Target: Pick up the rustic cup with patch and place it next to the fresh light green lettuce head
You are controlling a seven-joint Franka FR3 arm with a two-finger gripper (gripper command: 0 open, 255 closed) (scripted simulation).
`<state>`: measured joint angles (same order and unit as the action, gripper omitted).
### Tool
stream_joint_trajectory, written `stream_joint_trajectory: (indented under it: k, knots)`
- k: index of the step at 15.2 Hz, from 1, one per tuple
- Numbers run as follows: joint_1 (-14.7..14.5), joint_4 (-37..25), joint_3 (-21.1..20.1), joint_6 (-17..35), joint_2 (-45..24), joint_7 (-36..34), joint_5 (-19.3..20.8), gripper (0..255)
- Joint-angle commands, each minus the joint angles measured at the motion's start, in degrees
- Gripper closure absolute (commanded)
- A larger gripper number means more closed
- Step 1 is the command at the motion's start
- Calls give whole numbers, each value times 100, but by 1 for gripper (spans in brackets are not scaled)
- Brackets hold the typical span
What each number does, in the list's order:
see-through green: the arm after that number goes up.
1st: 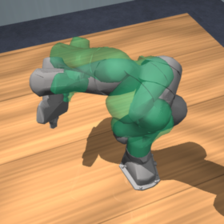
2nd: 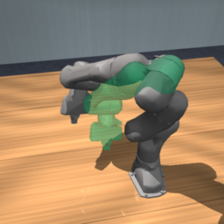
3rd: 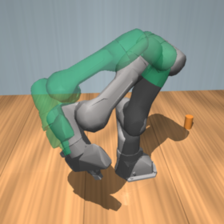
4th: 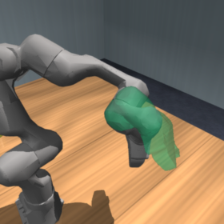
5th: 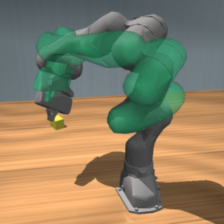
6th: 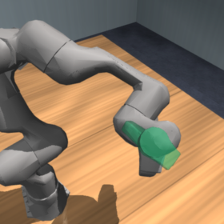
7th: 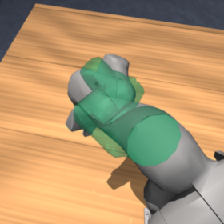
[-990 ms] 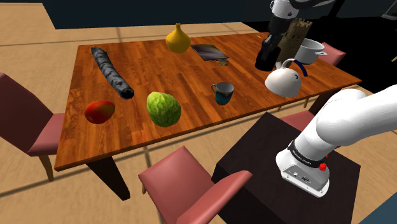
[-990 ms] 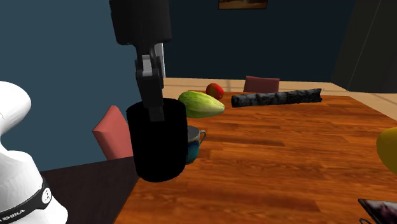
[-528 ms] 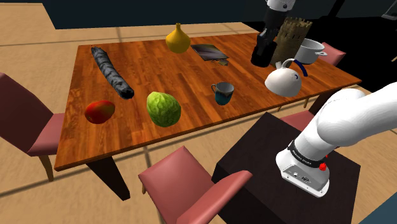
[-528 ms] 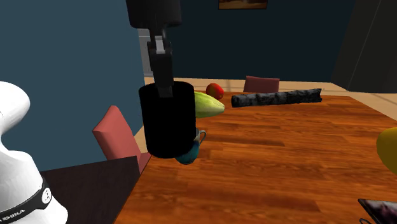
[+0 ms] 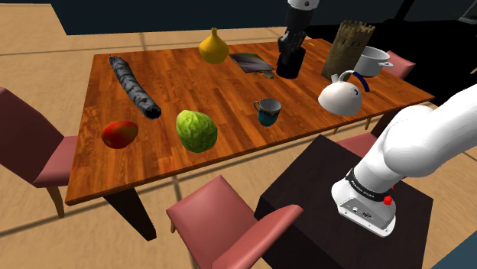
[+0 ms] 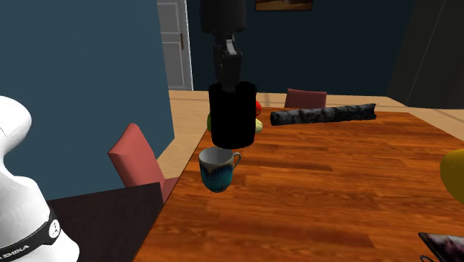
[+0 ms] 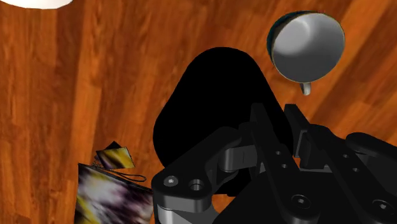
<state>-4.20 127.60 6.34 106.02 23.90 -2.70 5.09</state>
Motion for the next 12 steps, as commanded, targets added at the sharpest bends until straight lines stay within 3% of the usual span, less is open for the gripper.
stream_joint_trajectory:
  k: [1,12]
  knots:
    - [-97,-257,-149,-1,-267,-209,-79,255]
    - [-530,-2249,-764,-138,-2173,-1183,-232,255]
